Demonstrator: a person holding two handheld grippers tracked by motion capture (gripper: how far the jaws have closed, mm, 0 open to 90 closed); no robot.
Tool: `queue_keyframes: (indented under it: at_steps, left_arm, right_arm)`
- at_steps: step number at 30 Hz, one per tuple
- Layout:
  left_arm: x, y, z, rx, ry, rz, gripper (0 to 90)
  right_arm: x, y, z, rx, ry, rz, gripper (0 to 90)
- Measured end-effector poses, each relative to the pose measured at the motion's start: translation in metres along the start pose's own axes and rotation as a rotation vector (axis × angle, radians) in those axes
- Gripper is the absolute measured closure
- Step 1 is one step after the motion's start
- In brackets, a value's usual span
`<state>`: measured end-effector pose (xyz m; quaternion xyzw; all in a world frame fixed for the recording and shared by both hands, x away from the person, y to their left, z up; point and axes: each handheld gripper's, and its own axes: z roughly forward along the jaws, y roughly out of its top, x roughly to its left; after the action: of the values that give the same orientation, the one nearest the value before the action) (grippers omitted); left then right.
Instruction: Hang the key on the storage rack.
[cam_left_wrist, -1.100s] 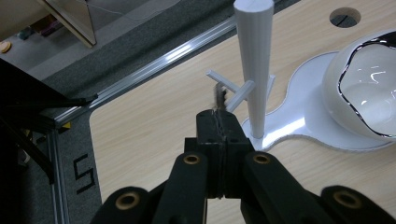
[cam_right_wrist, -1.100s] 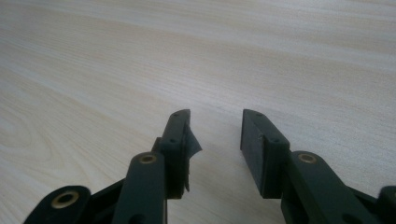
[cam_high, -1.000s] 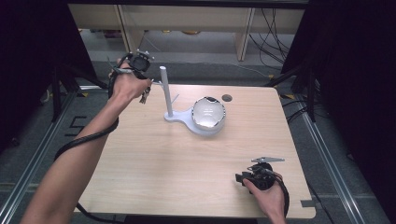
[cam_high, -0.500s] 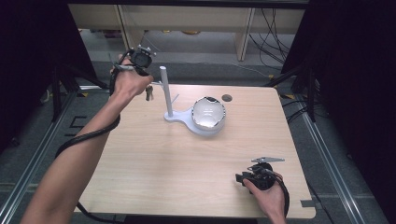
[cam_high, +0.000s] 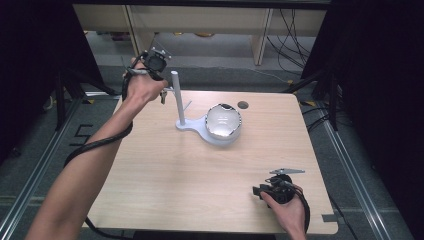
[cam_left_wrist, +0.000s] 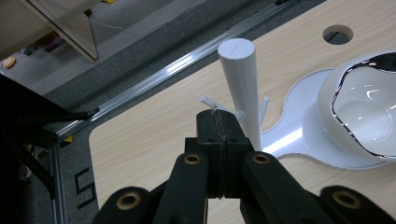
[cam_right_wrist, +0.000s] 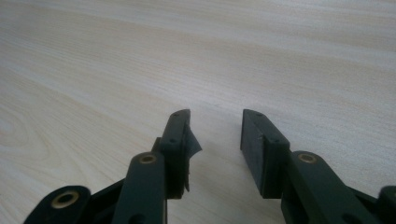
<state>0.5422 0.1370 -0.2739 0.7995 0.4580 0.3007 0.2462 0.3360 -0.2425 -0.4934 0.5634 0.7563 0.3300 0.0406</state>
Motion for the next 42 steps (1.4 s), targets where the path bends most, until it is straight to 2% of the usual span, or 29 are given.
queue_keyframes:
  at_steps: [1,9,13,20,22,23,26,27,28,29,31,33,35,37,40,41,42]
  left_arm:
    - [0.000,0.001,0.000,0.003,0.000,0.003,89.2]
    - [-0.001,0.004,0.002,-0.002,-0.002,0.006,89.2]
    - [-0.001,0.005,0.003,-0.004,-0.001,0.007,89.1]
    - [0.000,0.005,0.007,-0.012,-0.010,0.000,89.0]
    - [0.000,0.004,0.009,-0.004,-0.022,-0.005,88.7]
    - [0.000,0.004,0.010,-0.003,-0.025,-0.008,87.2]
    - [0.003,0.002,0.009,-0.046,-0.014,-0.027,78.1]
    - [0.004,0.001,0.008,-0.055,-0.014,-0.036,75.4]
    - [0.005,0.000,0.006,-0.062,-0.010,-0.039,73.3]
    - [0.006,-0.001,0.005,-0.068,-0.008,-0.048,71.4]
    - [0.009,-0.005,0.002,-0.080,-0.011,-0.058,68.1]
    - [0.012,-0.010,-0.001,-0.097,-0.020,-0.074,64.5]
    - [0.015,-0.016,-0.005,-0.109,-0.022,-0.083,60.9]
    - [0.019,-0.023,-0.009,-0.127,-0.026,-0.097,57.2]
    - [0.024,-0.035,-0.015,-0.145,-0.034,-0.103,51.1]
    - [0.025,-0.039,-0.016,-0.150,-0.041,-0.111,49.3]
    - [0.026,-0.044,-0.017,-0.157,-0.057,-0.124,47.6]
  right_arm:
    - [-0.001,0.000,0.000,0.003,0.003,-0.011,63.4]
    - [0.000,0.000,0.000,0.004,-0.022,0.015,63.4]
    - [-0.001,0.000,0.000,0.007,0.001,0.005,63.4]
    - [0.000,0.000,0.001,0.004,-0.021,0.015,63.2]
    - [-0.001,0.000,0.000,0.012,0.000,0.010,62.8]
    - [-0.001,0.000,0.001,0.010,-0.011,0.010,62.6]
    - [0.002,0.000,0.000,0.032,-0.027,0.048,62.4]
    - [0.001,0.000,-0.001,0.037,0.001,0.042,62.4]
    - [-0.001,-0.001,0.000,0.023,-0.022,0.018,62.4]
    - [0.001,0.000,0.000,0.030,-0.031,0.048,62.4]
    - [-0.005,0.000,0.001,-0.003,-0.004,-0.022,62.3]
    - [-0.005,0.000,0.001,-0.007,-0.033,-0.019,62.1]
    - [-0.005,0.000,0.000,-0.010,-0.033,-0.019,62.0]
    - [0.001,0.000,-0.003,0.022,-0.015,0.068,61.9]
    - [0.001,0.000,-0.003,0.020,-0.021,0.066,61.7]
    - [-0.004,0.000,-0.002,0.012,-0.039,-0.001,61.6]
    - [-0.004,0.000,-0.001,0.002,-0.040,-0.006,61.6]
